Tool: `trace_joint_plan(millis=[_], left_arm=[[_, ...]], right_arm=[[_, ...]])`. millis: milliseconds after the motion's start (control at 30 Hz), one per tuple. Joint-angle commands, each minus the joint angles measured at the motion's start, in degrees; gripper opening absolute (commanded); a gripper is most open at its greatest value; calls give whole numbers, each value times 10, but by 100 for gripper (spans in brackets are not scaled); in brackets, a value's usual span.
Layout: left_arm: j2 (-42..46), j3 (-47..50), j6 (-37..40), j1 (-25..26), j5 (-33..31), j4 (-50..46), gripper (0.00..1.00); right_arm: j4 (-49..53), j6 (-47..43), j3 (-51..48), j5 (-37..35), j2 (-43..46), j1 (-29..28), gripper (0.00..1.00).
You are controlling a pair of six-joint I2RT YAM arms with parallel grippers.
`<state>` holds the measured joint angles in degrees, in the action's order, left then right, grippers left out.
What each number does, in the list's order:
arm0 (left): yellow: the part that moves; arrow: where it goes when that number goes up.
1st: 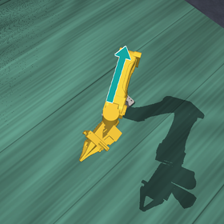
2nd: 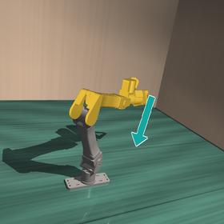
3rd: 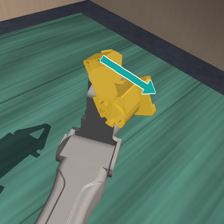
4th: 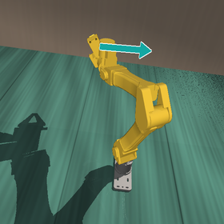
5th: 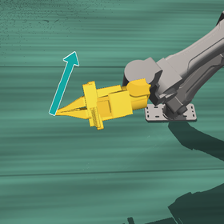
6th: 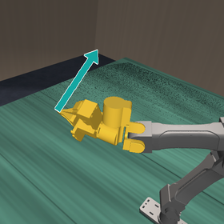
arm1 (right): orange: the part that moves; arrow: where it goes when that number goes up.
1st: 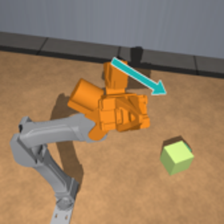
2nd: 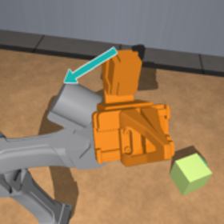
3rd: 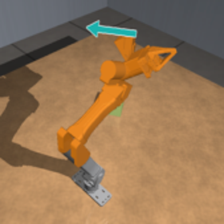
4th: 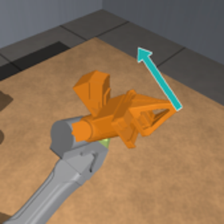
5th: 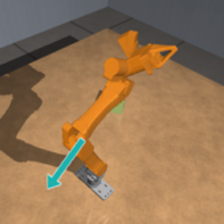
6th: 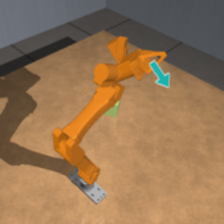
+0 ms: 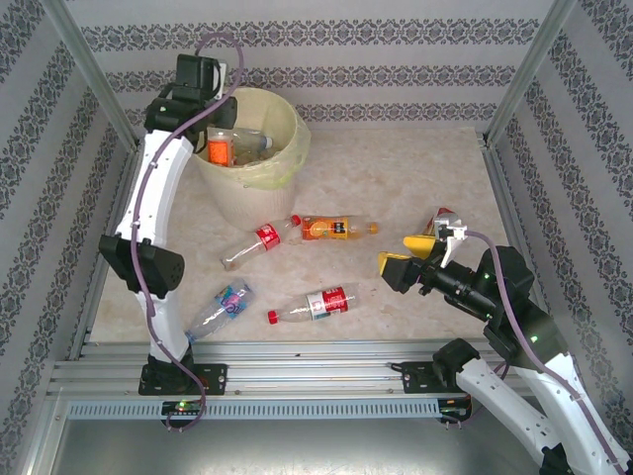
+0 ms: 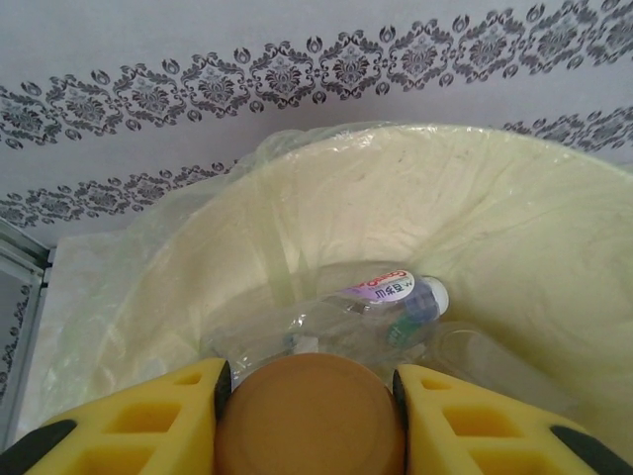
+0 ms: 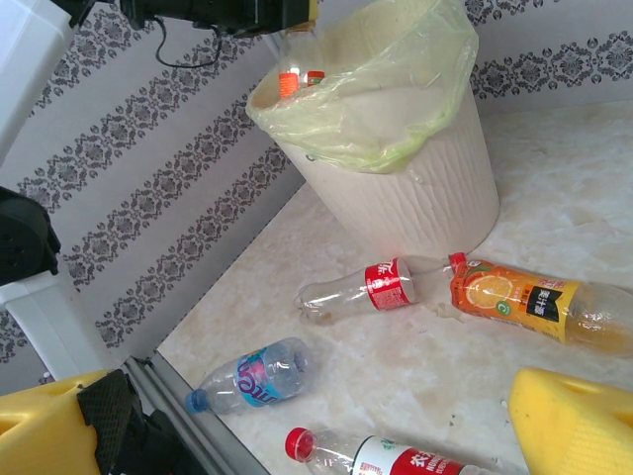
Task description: Put the plastic bottles in the bin
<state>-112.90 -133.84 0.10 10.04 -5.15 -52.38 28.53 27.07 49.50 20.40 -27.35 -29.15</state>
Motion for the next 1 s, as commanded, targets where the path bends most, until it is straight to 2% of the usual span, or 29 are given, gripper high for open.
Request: trace_joint_plan(millis=[0, 100, 233, 333, 500, 700, 833, 967], left_arm=[[-23, -21, 39, 16, -39, -12, 42], [-40, -31, 40, 28, -52, -16, 48], [-44, -44, 32, 36, -66, -25, 68], [-29, -48, 21, 40, -53, -32, 83], [14, -35, 0, 48, -13, -38, 100], [91, 28, -6, 73, 77, -17, 100], [159, 115, -9, 99, 198, 24, 100], [225, 245, -34, 124, 341, 116, 100]], right_arm=[[7, -4, 12, -7, 7, -7, 98], [14, -7, 17, -10, 7, -7, 98], [20, -4, 17, -13, 4, -7, 98], [22, 5, 9, -16, -1, -7, 98], [28, 22, 1, -34, -11, -7, 98], [81, 35, 6, -106, -32, -7, 97], [115, 61, 5, -167, -47, -7, 96], [164, 98, 4, -255, -73, -1, 96]])
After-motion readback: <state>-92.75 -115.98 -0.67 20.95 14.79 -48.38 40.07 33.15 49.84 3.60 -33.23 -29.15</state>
